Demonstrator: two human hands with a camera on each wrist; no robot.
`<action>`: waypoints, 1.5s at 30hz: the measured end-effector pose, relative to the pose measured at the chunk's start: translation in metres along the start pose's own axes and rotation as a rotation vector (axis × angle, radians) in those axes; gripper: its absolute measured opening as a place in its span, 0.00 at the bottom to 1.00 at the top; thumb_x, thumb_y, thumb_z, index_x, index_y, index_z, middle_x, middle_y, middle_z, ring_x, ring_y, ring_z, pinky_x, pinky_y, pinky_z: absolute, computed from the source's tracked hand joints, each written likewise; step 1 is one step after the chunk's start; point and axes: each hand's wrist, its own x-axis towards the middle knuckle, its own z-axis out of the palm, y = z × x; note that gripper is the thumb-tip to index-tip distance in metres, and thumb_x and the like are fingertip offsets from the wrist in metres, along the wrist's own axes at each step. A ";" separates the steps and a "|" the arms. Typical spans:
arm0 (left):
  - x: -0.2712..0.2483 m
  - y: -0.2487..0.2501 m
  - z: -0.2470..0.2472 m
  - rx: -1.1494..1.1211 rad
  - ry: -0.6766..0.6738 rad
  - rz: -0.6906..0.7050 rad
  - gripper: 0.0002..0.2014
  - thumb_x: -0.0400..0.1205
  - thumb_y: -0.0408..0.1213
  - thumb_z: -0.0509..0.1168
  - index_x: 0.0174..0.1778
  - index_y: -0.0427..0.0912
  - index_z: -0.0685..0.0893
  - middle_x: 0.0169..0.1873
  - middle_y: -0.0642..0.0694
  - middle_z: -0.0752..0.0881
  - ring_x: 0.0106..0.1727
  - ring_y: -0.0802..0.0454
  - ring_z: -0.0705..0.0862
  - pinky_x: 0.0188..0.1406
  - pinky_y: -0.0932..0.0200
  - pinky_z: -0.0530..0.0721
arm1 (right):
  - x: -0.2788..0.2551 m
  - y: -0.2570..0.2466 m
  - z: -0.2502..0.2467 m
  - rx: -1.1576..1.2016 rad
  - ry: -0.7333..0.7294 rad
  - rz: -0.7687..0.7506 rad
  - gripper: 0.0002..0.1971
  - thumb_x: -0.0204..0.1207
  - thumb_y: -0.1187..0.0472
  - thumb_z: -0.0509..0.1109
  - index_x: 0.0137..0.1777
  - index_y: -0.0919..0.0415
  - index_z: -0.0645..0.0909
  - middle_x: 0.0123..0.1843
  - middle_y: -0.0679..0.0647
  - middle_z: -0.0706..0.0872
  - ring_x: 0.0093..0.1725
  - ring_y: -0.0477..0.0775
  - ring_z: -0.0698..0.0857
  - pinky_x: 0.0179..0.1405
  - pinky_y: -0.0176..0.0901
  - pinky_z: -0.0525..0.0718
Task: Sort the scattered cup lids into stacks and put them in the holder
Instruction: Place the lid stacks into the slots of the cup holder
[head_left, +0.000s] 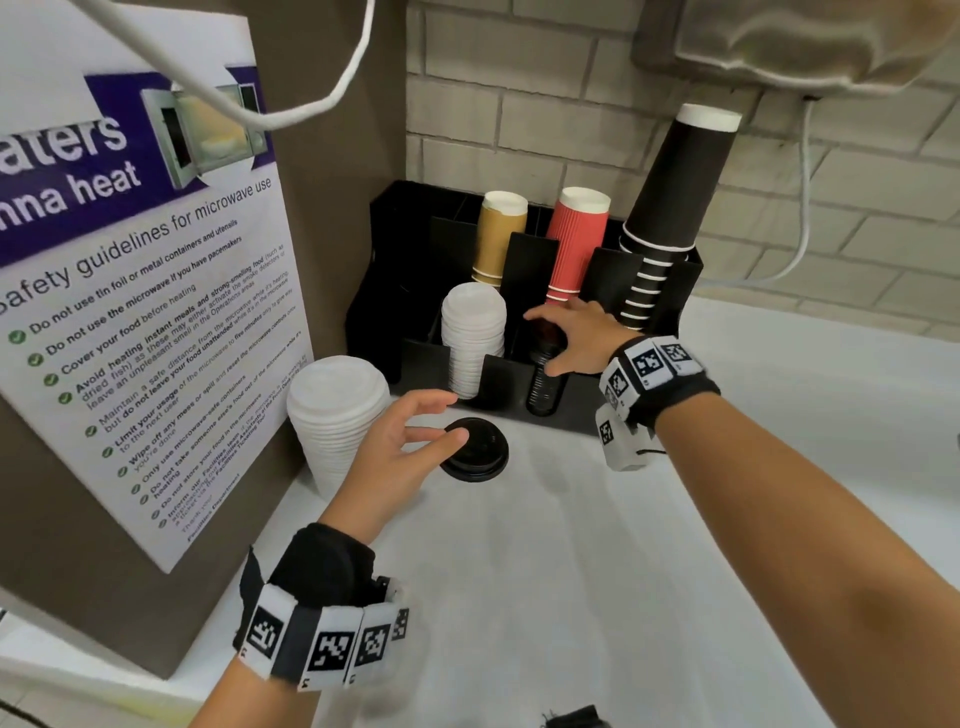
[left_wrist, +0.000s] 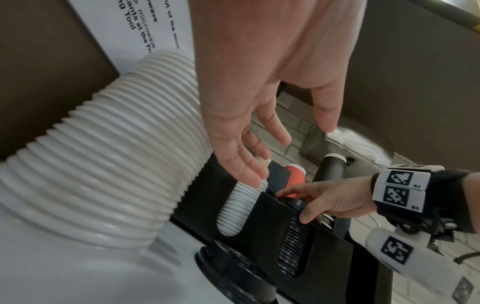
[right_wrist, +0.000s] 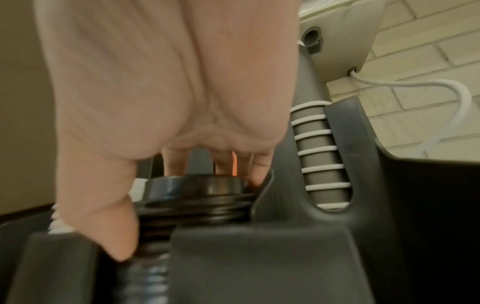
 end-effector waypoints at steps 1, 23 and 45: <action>0.000 0.000 0.000 -0.002 0.000 -0.003 0.15 0.80 0.39 0.72 0.59 0.59 0.82 0.61 0.58 0.81 0.54 0.60 0.85 0.52 0.64 0.81 | -0.001 -0.001 0.004 -0.041 0.006 -0.008 0.42 0.71 0.54 0.75 0.82 0.42 0.58 0.80 0.60 0.62 0.76 0.65 0.63 0.73 0.58 0.67; 0.007 -0.003 0.000 -0.056 0.069 0.050 0.12 0.83 0.35 0.69 0.54 0.60 0.84 0.56 0.57 0.83 0.53 0.53 0.85 0.60 0.47 0.85 | -0.035 -0.074 0.053 -0.022 -0.047 -0.318 0.21 0.77 0.58 0.68 0.69 0.59 0.78 0.63 0.61 0.80 0.63 0.61 0.79 0.62 0.53 0.79; -0.001 0.029 0.001 -0.055 0.035 0.190 0.12 0.81 0.30 0.69 0.54 0.53 0.83 0.51 0.54 0.85 0.45 0.64 0.84 0.52 0.65 0.81 | -0.039 -0.032 0.023 0.680 0.145 -0.268 0.29 0.64 0.59 0.83 0.63 0.50 0.75 0.56 0.51 0.82 0.53 0.48 0.82 0.51 0.27 0.78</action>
